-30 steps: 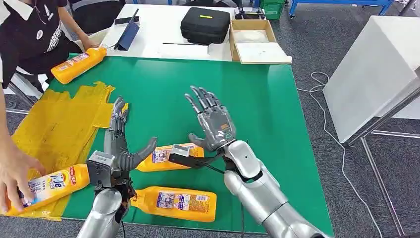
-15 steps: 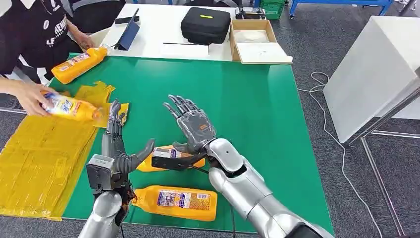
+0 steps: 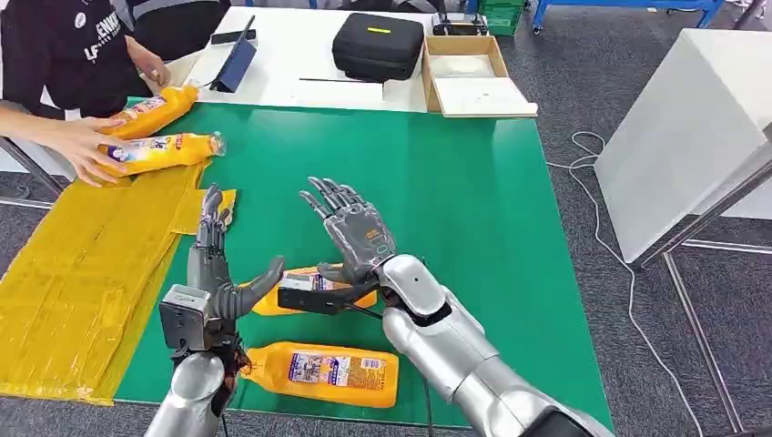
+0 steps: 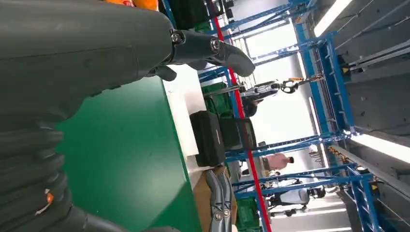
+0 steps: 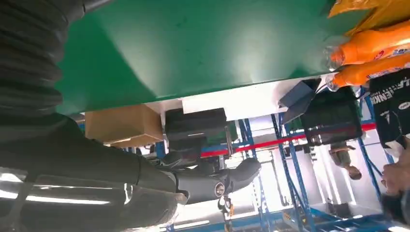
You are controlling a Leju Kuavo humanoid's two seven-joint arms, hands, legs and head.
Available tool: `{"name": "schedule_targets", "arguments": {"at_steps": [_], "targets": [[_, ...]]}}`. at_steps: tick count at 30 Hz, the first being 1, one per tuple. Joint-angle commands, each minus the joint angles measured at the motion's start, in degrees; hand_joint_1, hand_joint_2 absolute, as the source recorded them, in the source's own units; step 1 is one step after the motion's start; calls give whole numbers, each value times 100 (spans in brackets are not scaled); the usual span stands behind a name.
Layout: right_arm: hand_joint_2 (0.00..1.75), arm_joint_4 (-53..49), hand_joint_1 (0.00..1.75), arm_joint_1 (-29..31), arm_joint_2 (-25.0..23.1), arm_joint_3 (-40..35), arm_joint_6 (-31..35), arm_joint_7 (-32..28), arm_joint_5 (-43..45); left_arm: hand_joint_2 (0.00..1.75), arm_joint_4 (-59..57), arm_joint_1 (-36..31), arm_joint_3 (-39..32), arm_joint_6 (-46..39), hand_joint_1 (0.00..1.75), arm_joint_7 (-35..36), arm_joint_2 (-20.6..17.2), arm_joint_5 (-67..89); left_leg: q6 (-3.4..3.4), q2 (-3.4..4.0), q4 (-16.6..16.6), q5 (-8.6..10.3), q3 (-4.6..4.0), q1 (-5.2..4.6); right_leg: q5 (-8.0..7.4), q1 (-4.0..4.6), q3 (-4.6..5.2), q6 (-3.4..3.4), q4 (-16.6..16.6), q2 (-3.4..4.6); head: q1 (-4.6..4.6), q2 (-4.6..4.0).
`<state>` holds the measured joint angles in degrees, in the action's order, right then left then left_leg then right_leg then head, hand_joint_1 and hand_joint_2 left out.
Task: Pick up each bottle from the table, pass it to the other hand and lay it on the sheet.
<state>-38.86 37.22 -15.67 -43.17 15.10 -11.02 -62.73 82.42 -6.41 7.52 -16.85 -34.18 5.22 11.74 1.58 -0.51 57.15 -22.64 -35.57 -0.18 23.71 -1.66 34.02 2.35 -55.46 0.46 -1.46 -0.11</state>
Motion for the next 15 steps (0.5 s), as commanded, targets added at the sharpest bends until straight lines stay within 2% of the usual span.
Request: {"name": "schedule_targets", "arguments": {"at_steps": [1,15], "targets": [[175,361,0,296,28,-202,-40,-23,10,175,-146,-83,-2,-9,0,6,-72,-3,-7,2,1,-3,7,3,2,4,-8,-11,1,-3,0,0],[175,361,0,296,28,-202,-40,-23,10,175,-146,-83,-2,-9,0,6,-72,-3,-8,2,2,-4,8,3,3,5,-10,-12,1,-4,0,0]]}}
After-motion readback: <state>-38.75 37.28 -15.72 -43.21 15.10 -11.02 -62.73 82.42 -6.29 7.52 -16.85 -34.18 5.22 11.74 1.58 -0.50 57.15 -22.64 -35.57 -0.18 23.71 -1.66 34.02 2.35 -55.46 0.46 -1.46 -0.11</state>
